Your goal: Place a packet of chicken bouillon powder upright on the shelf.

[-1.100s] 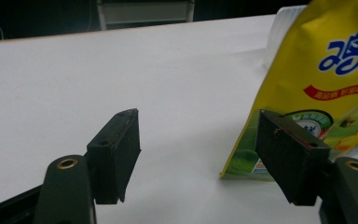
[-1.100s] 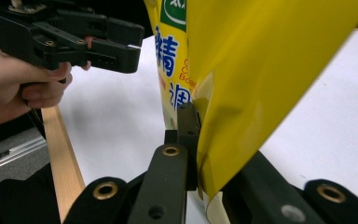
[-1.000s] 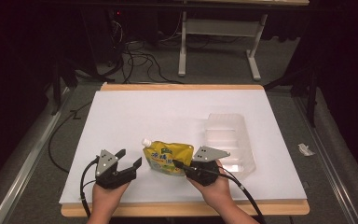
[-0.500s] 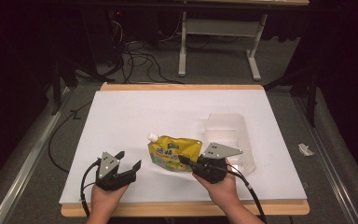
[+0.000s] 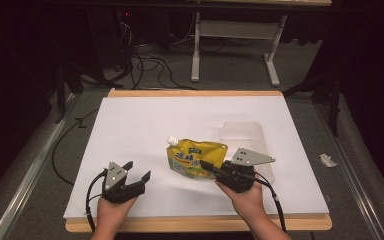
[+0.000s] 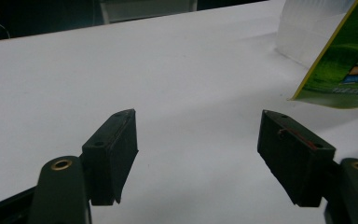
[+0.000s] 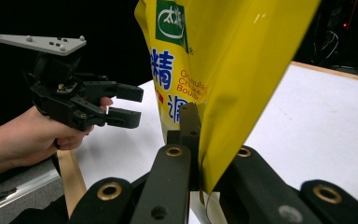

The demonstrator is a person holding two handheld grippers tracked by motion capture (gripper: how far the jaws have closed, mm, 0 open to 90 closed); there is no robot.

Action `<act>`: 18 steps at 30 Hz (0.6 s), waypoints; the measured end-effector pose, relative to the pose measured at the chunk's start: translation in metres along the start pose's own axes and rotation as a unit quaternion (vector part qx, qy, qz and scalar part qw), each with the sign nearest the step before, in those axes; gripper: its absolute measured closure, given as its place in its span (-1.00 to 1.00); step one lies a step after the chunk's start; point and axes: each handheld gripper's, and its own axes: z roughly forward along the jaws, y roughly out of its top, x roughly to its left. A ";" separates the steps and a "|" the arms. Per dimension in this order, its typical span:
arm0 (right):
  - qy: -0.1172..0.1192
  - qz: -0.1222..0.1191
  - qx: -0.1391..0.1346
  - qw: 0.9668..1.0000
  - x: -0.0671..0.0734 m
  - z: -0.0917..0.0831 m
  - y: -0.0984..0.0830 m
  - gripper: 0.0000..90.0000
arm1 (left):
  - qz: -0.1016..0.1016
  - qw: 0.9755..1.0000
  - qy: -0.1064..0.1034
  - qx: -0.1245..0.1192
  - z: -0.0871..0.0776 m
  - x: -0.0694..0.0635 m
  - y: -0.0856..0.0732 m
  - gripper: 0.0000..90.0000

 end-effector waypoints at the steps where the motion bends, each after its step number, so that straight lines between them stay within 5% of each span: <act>1: 0.001 0.002 -0.002 1.000 0.000 -0.001 0.001 1.00 | 0.000 1.000 0.000 0.000 0.000 0.000 0.000 -0.36; 18: -0.028 -0.011 -0.045 0.999 -0.012 -0.041 0.033 1.00 | 0.003 1.000 -0.008 0.000 -0.001 -0.003 0.002 -0.36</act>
